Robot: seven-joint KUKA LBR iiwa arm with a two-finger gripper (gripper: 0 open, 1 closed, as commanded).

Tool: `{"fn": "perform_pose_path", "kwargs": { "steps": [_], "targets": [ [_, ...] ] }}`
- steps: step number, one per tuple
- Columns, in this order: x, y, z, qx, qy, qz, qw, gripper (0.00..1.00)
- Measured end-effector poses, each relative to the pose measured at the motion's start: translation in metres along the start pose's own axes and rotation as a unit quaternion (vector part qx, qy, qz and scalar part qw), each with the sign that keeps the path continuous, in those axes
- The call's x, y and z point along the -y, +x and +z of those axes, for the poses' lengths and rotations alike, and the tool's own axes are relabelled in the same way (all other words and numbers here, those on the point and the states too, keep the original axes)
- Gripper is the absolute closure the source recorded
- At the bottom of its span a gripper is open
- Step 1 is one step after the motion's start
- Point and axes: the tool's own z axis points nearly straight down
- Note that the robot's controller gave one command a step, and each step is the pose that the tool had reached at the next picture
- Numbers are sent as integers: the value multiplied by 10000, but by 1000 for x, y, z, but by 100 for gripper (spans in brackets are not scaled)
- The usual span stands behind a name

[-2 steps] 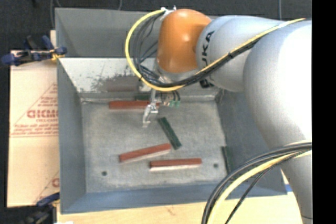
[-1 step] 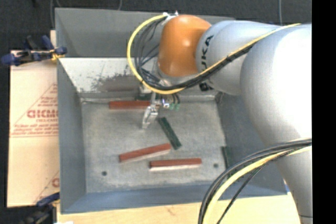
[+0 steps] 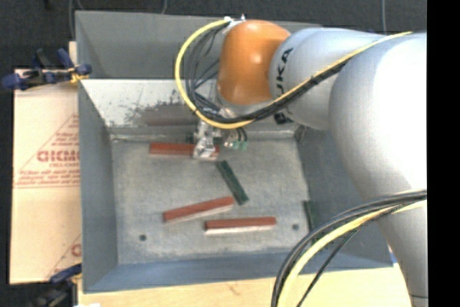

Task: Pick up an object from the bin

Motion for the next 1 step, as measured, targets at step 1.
{"fn": "perform_pose_path", "kwargs": {
  "steps": [1],
  "targets": [
    [0,0,0,-5,-2,2,10000,100]
  ]
}}
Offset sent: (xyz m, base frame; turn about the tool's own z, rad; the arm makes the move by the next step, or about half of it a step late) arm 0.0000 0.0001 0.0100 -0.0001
